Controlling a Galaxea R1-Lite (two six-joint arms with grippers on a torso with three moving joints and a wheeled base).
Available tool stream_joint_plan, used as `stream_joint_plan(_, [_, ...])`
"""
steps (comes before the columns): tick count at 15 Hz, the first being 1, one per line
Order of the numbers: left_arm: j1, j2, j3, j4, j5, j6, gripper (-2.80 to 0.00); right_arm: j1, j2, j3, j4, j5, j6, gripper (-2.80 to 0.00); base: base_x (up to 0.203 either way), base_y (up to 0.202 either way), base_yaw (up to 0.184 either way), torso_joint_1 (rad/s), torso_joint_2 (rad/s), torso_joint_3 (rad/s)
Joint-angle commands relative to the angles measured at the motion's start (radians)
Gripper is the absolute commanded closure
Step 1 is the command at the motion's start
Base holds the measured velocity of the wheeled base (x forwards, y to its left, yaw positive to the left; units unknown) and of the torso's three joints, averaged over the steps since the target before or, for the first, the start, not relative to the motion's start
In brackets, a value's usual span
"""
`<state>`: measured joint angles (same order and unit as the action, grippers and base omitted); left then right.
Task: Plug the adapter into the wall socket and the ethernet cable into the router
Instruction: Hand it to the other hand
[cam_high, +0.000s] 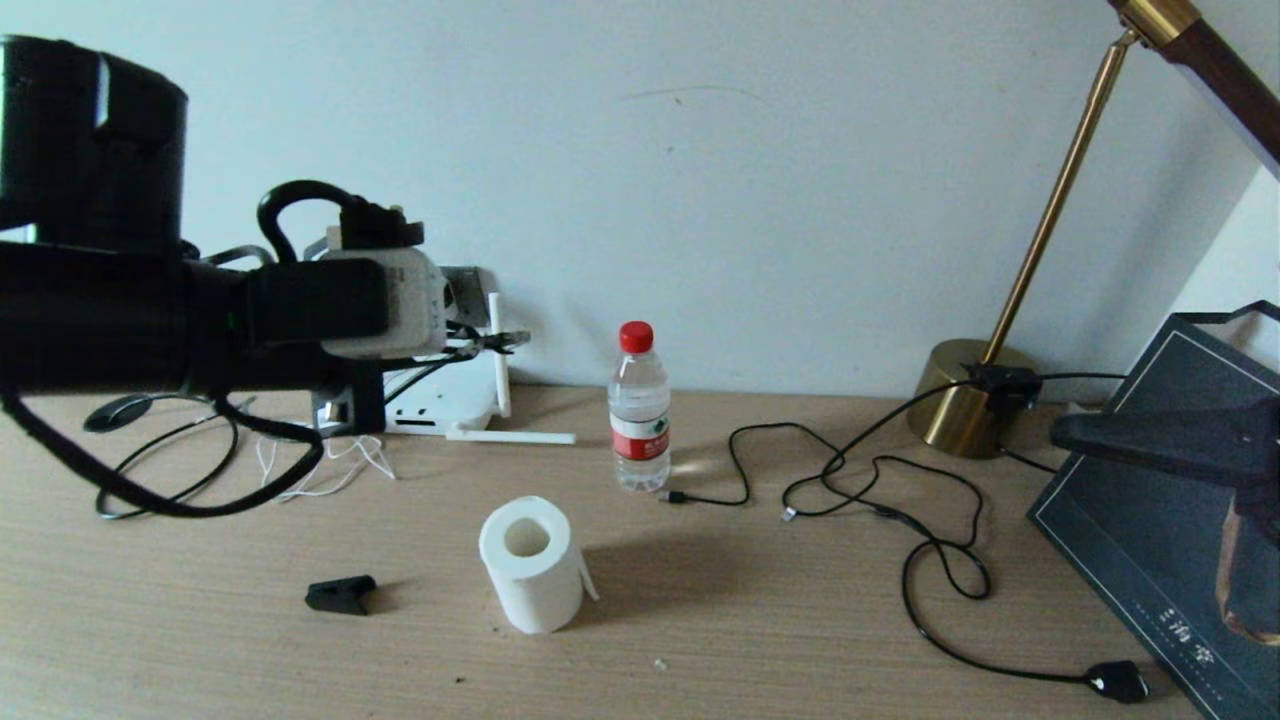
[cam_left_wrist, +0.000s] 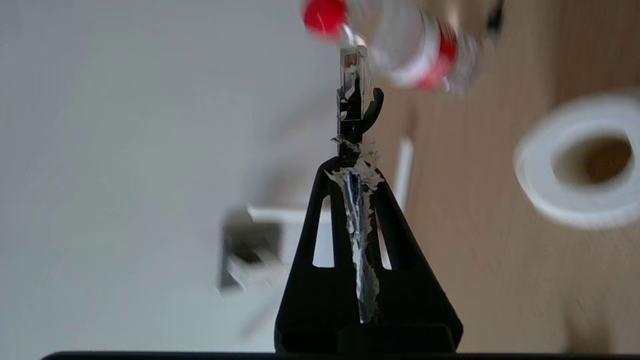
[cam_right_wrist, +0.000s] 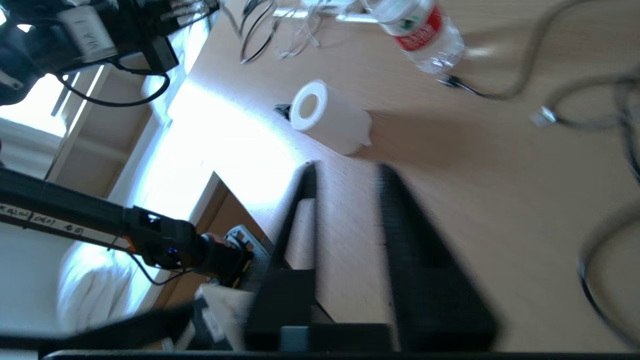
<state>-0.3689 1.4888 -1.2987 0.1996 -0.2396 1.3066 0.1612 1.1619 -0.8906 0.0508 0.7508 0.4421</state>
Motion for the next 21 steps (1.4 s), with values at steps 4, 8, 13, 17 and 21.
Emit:
stream_joint_plan(4, [-0.128,0.093,-0.094,-0.014,-0.003,0.008,0.0,0.263,0.295,-0.115,-0.176,-0.281,0.006,-2.8,0.0,0.0,0.0,0.0,0.0,0.0])
stream_joint_plan(8, [-0.193,0.14,-0.096,-0.075,-0.003,0.007,0.0,0.333,0.356,-0.099,-0.327,-0.367,0.007,-2.8,0.0,0.0,0.0,0.0,0.0,0.0])
stream_joint_plan(13, [-0.269,0.204,-0.125,-0.095,-0.002,-0.003,0.0,0.333,0.362,-0.081,-0.437,-0.372,0.001,-2.8,0.0,0.0,0.0,0.0,0.0,0.0])
stream_joint_plan(17, [-0.324,0.256,-0.175,-0.094,0.006,-0.006,0.0,0.336,0.347,-0.025,-0.494,-0.375,-0.03,-2.8,0.0,0.0,0.0,0.0,0.0,0.0])
stream_joint_plan(21, [-0.357,0.305,-0.209,-0.095,0.006,-0.01,0.0,0.339,0.337,0.016,-0.548,-0.384,-0.065,-2.8,0.0,0.0,0.0,0.0,0.0,0.0])
